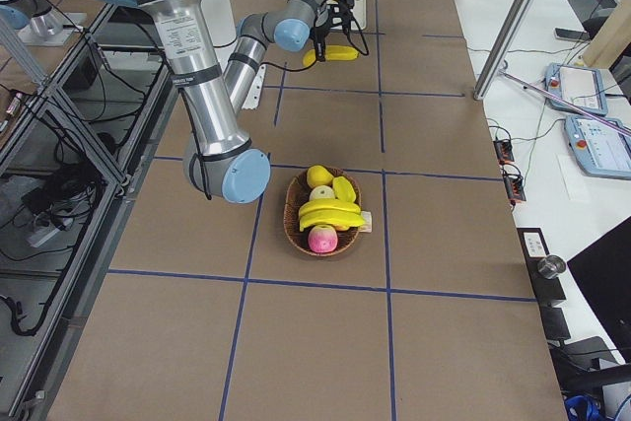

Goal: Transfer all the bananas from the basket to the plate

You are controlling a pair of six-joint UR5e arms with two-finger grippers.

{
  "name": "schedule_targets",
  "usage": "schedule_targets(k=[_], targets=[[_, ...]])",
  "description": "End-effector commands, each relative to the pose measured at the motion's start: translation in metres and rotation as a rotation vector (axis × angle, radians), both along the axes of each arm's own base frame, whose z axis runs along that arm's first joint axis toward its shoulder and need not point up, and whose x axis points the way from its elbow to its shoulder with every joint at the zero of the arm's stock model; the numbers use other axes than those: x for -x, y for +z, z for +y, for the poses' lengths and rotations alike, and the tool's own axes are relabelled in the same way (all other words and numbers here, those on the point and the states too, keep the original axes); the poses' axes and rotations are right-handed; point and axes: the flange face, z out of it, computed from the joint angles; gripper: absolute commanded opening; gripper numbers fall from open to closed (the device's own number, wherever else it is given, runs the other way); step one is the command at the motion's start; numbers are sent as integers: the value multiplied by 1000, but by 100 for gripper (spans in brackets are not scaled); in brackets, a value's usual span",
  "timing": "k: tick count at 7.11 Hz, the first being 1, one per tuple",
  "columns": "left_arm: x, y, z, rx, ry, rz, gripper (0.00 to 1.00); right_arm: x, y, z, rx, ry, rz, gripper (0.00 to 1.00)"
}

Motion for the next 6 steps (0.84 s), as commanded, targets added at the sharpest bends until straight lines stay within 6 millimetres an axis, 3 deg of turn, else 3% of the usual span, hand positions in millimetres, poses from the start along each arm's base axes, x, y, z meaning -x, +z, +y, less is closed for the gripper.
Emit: schedule_targets(k=[1, 3, 6], targets=[[-9, -34, 10, 68, 5, 161, 98, 44, -12, 31, 1, 24, -107, 1], [-64, -73, 51, 109, -31, 235, 98, 69, -17, 54, -39, 13, -158, 0], [-75, -80, 59, 109, -21, 244, 97, 84, -25, 63, -42, -9, -167, 0]])
